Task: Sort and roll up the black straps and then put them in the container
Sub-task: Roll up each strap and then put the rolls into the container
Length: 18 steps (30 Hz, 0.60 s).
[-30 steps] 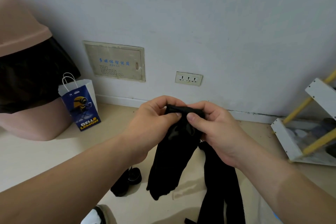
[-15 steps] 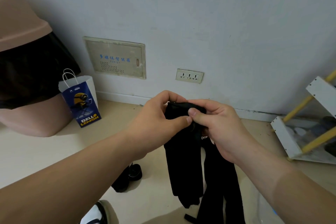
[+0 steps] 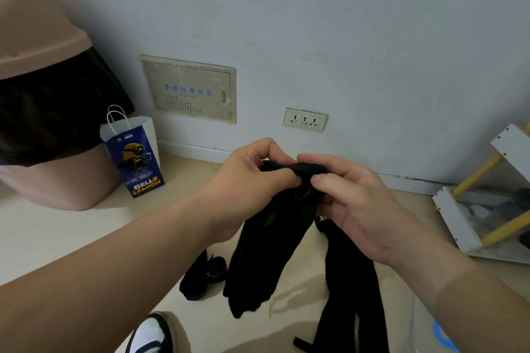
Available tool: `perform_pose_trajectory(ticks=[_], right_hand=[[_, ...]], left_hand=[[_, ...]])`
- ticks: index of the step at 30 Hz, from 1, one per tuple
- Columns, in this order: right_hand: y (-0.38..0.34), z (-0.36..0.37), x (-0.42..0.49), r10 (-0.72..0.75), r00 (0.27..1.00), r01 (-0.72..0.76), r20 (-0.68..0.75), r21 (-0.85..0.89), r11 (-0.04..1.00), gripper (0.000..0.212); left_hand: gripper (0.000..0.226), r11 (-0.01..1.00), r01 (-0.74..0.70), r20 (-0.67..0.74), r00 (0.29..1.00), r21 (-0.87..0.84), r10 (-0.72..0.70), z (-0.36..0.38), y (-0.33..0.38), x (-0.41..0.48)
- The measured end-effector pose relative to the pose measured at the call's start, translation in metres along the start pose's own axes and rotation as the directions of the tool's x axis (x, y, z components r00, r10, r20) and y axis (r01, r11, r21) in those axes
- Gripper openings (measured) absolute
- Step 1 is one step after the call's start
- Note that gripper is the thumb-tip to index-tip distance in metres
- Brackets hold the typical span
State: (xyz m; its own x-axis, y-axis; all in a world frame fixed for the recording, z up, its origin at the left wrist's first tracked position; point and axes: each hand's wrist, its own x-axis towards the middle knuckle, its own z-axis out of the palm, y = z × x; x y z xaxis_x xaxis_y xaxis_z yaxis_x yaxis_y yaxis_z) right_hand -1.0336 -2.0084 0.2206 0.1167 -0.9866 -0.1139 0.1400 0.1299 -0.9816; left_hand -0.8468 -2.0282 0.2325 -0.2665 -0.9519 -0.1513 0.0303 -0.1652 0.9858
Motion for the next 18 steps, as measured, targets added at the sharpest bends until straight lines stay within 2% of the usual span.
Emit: perform_pose_trajectory(ticks=[4,7,10,13,18], right_hand=[[0.002,0.002,-0.001,-0.019,1.0,0.019,0.0,-0.047,0.999,0.024],[0.005,0.004,-0.002,-0.053,0.998,0.045,-0.043,-0.173,0.984,0.022],[0.007,0.006,0.0,-0.052,0.994,0.033,-0.096,-0.194,0.98,0.024],[0.008,0.002,0.006,-0.009,0.987,-0.019,-0.163,-0.165,0.986,0.027],[0.01,-0.004,0.011,0.079,0.97,-0.096,-0.229,-0.067,0.993,0.031]], left_hand=[[0.025,0.999,0.01,0.012,1.0,-0.036,-0.01,0.0,0.0,-0.001],[0.023,1.0,0.017,0.012,1.0,-0.019,-0.017,-0.002,-0.002,-0.002],[0.015,0.998,0.051,0.047,0.998,-0.027,-0.05,-0.004,0.003,-0.004],[0.03,0.998,0.032,0.04,0.999,-0.048,-0.03,-0.009,0.006,-0.001],[0.035,0.98,-0.118,0.046,0.993,0.158,0.112,-0.01,0.002,-0.002]])
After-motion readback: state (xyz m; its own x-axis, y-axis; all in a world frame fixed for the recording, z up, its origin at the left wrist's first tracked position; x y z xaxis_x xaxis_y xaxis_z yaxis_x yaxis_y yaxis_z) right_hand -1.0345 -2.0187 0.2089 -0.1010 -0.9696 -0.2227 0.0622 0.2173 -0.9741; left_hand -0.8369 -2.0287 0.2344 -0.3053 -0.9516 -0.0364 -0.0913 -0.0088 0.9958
